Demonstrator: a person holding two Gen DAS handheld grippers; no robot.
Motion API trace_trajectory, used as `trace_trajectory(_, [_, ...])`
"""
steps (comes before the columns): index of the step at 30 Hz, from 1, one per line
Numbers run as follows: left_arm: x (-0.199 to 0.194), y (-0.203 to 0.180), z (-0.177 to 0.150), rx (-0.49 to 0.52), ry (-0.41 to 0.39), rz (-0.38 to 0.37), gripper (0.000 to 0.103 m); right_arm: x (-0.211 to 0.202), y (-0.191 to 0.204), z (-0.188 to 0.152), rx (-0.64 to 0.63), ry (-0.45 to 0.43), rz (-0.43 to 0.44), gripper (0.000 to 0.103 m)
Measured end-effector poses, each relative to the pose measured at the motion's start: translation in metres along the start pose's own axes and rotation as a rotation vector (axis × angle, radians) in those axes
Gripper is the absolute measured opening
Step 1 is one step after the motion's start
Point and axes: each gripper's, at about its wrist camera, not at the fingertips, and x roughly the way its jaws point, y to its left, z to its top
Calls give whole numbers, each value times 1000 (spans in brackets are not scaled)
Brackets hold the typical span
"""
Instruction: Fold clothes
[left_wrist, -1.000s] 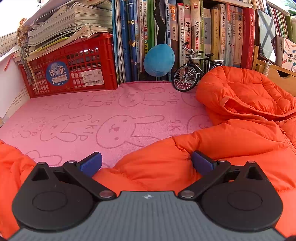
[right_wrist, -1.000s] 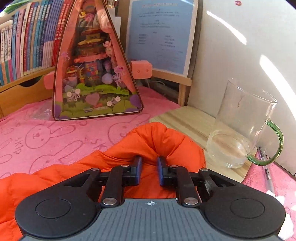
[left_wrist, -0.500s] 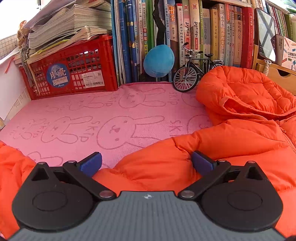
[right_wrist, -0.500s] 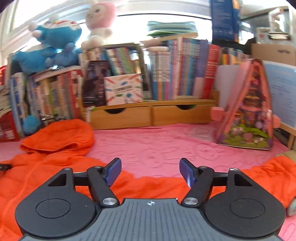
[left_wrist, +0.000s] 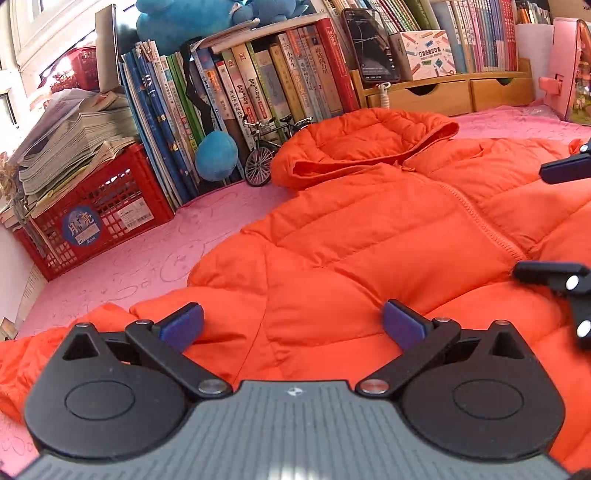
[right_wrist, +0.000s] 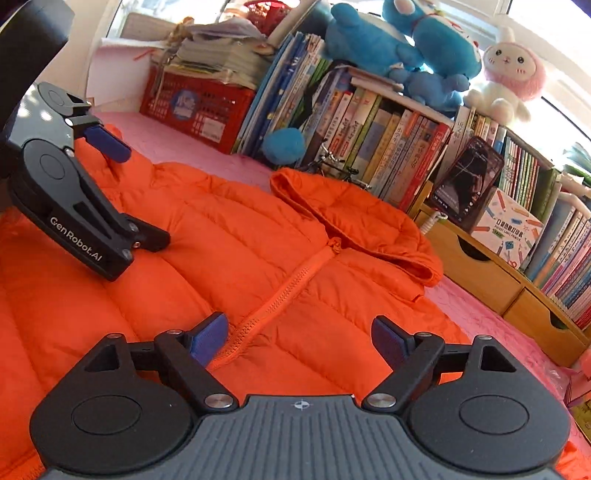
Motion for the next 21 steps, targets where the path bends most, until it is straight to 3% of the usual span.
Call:
trace_trajectory(7, [7, 41, -21, 39, -13, 161, 103, -17, -98, -49, 195, 125, -172, 85])
trace_trajectory(10, [11, 69, -28, -32, 17, 224, 103, -28, -138, -77, 242, 164, -321, 86])
trace_trajectory(13, [16, 89, -30, -118, 47, 212, 103, -37, -182, -109, 324, 226, -489, 86])
trace_trajectory(16, [14, 90, -29, -133, 39, 204, 103, -41, -220, -132, 462, 268, -563, 86])
trace_trajectory(19, [-8, 85, -28, -143, 7, 211, 97, -57, -218, -133, 474, 239, -571, 76])
trace_trajectory(21, [-40, 84, -28, -206, -45, 161, 97, -81, -198, -125, 475, 134, -526, 77])
